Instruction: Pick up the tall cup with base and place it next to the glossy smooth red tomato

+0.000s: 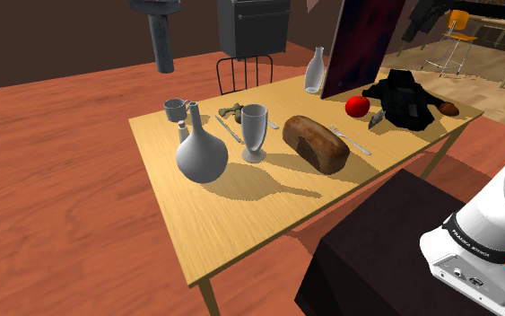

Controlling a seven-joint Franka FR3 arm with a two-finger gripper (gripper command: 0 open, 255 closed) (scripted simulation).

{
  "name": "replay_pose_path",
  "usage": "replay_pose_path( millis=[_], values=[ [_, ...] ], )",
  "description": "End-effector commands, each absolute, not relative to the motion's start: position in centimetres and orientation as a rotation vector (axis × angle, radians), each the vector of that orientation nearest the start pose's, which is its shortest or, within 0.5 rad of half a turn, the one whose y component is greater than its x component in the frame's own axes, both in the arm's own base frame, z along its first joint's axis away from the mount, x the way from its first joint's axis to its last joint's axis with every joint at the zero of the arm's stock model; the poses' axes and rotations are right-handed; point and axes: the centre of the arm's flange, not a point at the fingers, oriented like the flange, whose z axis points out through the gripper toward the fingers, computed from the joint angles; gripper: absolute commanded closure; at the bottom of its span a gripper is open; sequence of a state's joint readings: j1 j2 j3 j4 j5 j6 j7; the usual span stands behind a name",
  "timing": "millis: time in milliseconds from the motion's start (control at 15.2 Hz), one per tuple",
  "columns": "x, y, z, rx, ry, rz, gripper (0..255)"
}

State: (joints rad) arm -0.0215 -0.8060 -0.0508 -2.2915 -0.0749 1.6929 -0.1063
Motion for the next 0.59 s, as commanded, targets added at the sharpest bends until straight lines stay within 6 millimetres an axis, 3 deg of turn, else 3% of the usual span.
replay_pose_path(
  millis=[0, 528],
  values=[
    [31.1, -3.6, 63.9, -3.179, -0.075, -0.324, 0],
    [39.9, -0.2, 58.4, -3.169, -0.112, -0.259, 0]
  ],
)
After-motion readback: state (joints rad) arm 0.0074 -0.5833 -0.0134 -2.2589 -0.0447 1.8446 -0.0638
